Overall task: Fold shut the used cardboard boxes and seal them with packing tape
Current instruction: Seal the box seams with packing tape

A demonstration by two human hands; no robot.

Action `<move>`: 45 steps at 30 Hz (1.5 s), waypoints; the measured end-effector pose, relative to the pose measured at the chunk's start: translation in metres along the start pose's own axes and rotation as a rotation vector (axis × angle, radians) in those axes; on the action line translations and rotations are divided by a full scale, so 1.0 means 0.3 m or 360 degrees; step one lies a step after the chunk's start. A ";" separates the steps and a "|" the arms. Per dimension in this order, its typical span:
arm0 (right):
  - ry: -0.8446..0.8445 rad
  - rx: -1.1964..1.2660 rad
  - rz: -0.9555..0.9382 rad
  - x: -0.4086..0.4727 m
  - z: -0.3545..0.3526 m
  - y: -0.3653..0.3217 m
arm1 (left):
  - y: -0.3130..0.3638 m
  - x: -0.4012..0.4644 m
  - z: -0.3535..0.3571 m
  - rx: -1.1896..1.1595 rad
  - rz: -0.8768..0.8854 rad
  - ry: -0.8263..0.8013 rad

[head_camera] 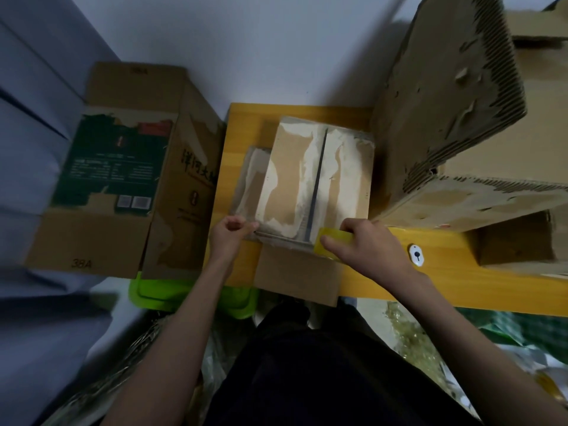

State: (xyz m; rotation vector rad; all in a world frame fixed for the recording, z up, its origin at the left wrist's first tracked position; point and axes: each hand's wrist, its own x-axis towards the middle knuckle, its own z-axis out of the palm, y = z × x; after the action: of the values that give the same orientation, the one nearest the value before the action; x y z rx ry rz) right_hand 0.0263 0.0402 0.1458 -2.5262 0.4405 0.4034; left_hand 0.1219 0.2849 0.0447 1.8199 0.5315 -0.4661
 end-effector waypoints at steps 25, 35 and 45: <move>-0.0167 -0.0237 -0.0041 0.042 0.005 -0.014 | -0.167 -0.098 0.082 0.1914 0.1243 -0.0306; -0.0326 -0.0081 0.0061 -0.003 -0.112 0.146 | -0.179 -0.085 0.068 0.2025 0.1269 -0.0274; -0.0019 -0.0336 0.0351 -0.019 -0.056 0.348 | -0.185 -0.088 0.073 0.2016 0.1333 -0.0285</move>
State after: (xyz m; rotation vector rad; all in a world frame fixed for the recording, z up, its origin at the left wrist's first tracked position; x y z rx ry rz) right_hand -0.0160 -0.0515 0.1139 -2.6850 0.7087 0.5750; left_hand 0.0675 0.2756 0.0099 2.8788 -0.8770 -0.3708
